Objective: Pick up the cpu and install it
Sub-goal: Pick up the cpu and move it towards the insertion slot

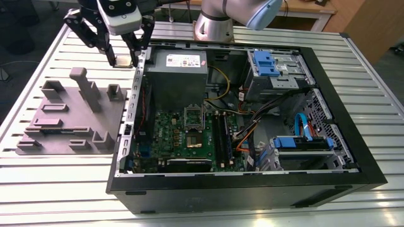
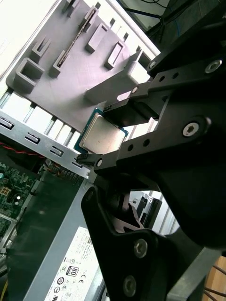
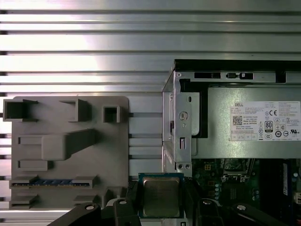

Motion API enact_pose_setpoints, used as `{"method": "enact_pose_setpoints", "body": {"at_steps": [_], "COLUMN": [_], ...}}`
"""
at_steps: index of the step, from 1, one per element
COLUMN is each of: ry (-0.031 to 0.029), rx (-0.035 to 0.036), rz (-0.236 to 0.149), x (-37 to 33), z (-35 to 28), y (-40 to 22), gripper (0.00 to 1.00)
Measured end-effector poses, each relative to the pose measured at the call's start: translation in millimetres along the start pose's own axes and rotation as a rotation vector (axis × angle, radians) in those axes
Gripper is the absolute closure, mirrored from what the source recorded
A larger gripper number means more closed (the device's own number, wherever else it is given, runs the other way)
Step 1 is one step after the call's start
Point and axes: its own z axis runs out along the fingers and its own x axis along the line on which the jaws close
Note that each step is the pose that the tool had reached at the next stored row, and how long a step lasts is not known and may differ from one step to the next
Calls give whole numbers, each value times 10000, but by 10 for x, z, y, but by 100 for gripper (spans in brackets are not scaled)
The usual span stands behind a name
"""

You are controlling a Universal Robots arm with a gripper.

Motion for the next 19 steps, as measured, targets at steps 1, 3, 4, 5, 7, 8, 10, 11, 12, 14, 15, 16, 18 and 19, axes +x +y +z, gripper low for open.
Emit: {"method": "enact_pose_setpoints", "body": {"at_steps": [1, 3, 4, 5, 7, 8, 10, 11, 12, 14, 15, 16, 18, 19], "ry": [1, 1, 0, 0, 1, 1, 0, 0, 0, 0, 0, 0, 0, 0], "rx": [0, 0, 0, 0, 0, 1, 0, 0, 0, 0, 0, 0, 0, 0], "rz": [0, 0, 0, 0, 1, 0, -1, 0, 1, 0, 0, 0, 0, 0], "x": [-5, -14, -19, -23, -29, -32, -39, -41, -42, -47, -48, -50, -51, -52], "z": [0, 0, 0, 0, 0, 0, 1, 0, 0, 0, 0, 1, 1, 0], "y": [0, 0, 0, 0, 0, 0, 1, 1, 1, 1, 1, 1, 1, 1], "gripper": [53, 53, 53, 53, 53, 53, 53, 53, 53, 53, 53, 53, 53, 53]}}
